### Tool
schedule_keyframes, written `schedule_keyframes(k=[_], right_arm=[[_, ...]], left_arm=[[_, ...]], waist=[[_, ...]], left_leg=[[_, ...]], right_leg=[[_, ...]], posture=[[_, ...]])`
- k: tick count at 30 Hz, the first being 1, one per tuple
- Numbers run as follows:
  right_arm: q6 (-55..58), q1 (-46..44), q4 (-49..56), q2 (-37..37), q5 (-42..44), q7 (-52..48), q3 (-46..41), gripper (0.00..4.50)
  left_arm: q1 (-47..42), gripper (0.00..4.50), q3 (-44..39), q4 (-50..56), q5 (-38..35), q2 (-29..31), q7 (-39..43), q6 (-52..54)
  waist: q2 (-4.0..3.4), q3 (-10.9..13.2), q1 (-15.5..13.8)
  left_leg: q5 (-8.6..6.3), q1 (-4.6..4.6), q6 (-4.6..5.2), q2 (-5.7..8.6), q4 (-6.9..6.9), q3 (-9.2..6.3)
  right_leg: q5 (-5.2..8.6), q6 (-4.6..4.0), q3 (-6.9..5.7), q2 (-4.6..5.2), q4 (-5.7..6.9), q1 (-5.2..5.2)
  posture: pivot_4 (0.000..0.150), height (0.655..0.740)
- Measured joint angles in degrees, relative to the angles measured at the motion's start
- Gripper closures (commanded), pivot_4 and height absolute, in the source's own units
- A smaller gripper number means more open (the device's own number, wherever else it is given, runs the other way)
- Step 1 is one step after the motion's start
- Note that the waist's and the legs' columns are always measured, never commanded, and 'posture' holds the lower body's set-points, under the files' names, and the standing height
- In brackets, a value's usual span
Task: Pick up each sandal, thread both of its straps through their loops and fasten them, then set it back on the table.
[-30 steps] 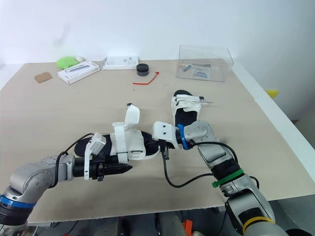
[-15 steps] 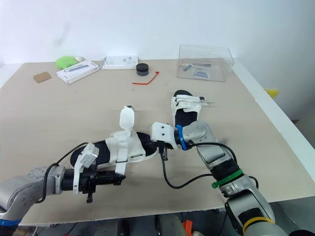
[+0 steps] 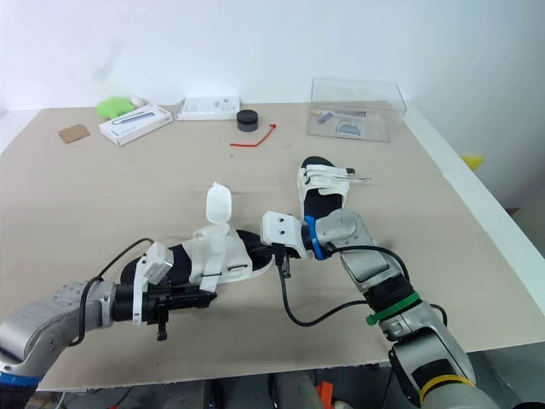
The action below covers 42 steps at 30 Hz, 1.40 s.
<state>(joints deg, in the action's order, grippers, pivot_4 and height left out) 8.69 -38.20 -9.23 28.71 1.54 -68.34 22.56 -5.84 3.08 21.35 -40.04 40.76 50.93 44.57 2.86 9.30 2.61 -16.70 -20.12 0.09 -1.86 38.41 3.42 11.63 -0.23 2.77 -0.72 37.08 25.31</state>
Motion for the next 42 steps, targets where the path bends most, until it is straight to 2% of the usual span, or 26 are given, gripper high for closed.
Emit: schedule_keyframes(k=[6,12,18,23,26,37,42], right_arm=[[0.04,-0.12,-0.25,0.01,-0.04,0.11,-0.04,4.50],[0.19,-0.04,-0.04,0.15,-0.06,0.26,-0.12,4.50],[0.82,0.33,0.82,0.38,-0.05,0.46,-0.23,4.50],[1.20,0.77,1.29,0.50,-0.05,0.76,-0.24,4.50],[1.19,0.70,1.25,0.50,-0.05,0.73,-0.22,4.50],[1.10,0.17,0.83,0.43,-0.05,0.68,0.04,4.50],[1.00,0.12,0.83,0.43,-0.05,0.60,0.06,4.50]], left_arm=[[-7.65,4.38,1.51,-9.25,6.25,0.36,3.71,-5.15],[-11.51,4.38,2.69,-13.38,8.28,-0.78,6.28,-6.77],[-8.59,4.38,1.88,-8.84,3.74,-1.30,7.03,-1.27],[-7.06,4.38,-4.05,-5.98,-7.53,-2.01,4.75,9.61],[-7.02,4.38,-6.39,-5.31,-11.14,-1.81,3.52,13.17],[-4.39,4.38,-10.06,-2.10,-15.51,-0.44,1.28,16.70],[-2.01,4.38,-10.94,1.17,-16.66,2.13,0.97,17.10]], waist=[[0.00,0.00,-0.06],[0.01,0.00,-0.08],[0.01,0.00,-0.08],[0.01,0.00,-0.05],[0.01,0.00,-0.05],[0.01,0.00,-0.05],[0.01,0.00,0.00]], left_leg=[[0.01,-0.05,0.00,0.11,0.04,0.04],[0.01,-0.09,0.00,0.11,0.05,0.05],[0.00,-0.13,0.02,0.12,0.04,0.02],[0.00,-0.14,0.02,0.12,0.07,-0.03],[0.00,-0.14,0.01,0.12,0.07,-0.05],[0.01,-0.14,0.00,0.11,0.07,-0.10],[0.00,-0.14,-0.01,0.11,0.05,-0.11]], right_leg=[[-0.12,0.24,0.04,0.11,-0.01,-0.01],[-0.13,0.29,0.04,0.15,-0.02,0.00],[-0.10,0.35,0.03,0.21,-0.02,0.00],[-0.10,0.37,-0.01,0.22,-0.02,0.00],[-0.09,0.36,-0.02,0.18,-0.02,0.00],[-0.08,0.30,-0.05,0.22,-0.02,0.00],[-0.06,0.28,-0.04,0.24,-0.02,0.00]], posture=[[0.150,0.7400],[0.150,0.7400],[0.150,0.7400],[0.150,0.7400],[0.150,0.7400],[0.150,0.7400],[0.150,0.7400]])
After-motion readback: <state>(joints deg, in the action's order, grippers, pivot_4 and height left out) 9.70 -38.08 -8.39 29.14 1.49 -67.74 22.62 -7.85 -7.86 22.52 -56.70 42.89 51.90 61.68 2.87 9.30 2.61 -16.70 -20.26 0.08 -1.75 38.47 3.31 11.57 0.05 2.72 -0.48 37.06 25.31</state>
